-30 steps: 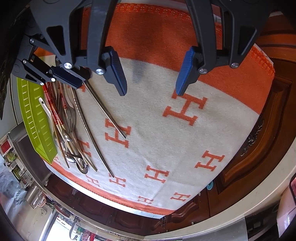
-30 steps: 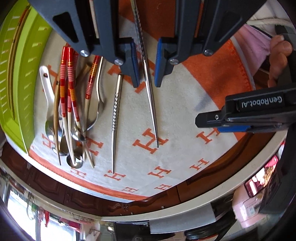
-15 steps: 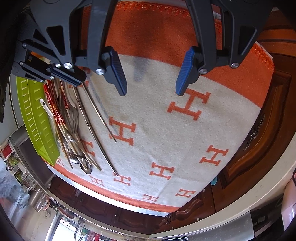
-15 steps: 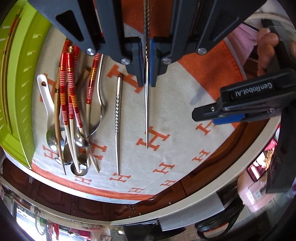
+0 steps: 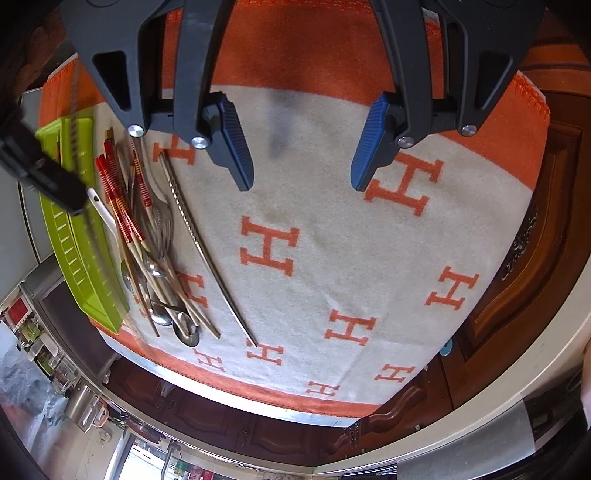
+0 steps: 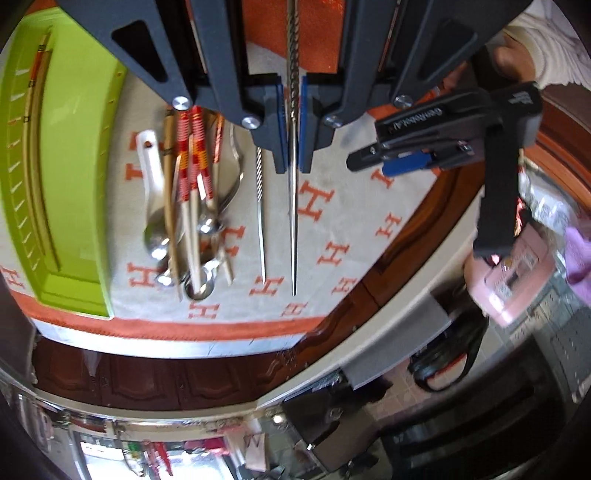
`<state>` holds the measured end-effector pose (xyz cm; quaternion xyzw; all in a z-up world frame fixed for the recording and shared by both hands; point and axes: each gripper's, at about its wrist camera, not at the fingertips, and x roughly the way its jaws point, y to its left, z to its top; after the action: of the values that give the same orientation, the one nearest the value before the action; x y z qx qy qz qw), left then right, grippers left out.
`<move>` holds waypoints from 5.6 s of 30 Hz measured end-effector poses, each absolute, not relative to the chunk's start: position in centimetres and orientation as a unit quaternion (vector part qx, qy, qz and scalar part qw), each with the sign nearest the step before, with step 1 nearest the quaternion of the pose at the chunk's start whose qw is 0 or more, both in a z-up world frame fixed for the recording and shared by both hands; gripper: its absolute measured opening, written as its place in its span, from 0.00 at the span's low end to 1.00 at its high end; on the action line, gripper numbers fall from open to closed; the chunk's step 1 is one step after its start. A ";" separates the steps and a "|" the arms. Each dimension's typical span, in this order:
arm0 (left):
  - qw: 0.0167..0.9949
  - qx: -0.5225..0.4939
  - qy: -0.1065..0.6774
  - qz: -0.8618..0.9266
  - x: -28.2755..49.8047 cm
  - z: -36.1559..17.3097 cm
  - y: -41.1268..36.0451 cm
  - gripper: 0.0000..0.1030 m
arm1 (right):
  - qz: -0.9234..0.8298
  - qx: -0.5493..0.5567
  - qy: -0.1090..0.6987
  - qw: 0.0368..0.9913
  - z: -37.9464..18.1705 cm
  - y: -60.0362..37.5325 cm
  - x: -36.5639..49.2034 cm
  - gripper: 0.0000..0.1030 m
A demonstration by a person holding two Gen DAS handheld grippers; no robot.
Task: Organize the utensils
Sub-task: 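Lower the metal chopstick into the green tray and open the right tool, then close the left tool on another patterned metal chopstick on the blanket, then carry the metal chopstick into the green tray and open the left tool, then roll the right tool and close it on a steel spoon's handle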
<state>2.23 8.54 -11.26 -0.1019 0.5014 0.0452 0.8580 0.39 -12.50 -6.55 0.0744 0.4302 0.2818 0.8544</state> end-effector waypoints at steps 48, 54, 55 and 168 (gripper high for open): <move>0.842 -0.061 0.533 0.054 12.3 -13.7 3.5 0.04 | 0.052 0.146 0.475 0.866 -8.9 -25.4 3.0 0.06; 0.846 -0.096 0.524 0.017 11.2 -13.7 6.0 0.04 | 0.053 0.141 0.474 0.867 -8.8 -25.2 3.0 0.06; 0.847 -0.101 0.522 0.012 11.0 -13.7 6.4 0.04 | 0.053 0.140 0.474 0.868 -8.7 -25.1 2.9 0.06; 0.864 -0.078 0.498 0.003 8.5 -8.1 4.3 0.47 | 0.195 0.203 0.517 0.808 -6.0 -18.1 8.6 0.18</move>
<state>8.53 4.29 -8.11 -0.0780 0.4981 0.0035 0.8636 8.59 -18.13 -5.96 0.2032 0.5175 0.1946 0.8081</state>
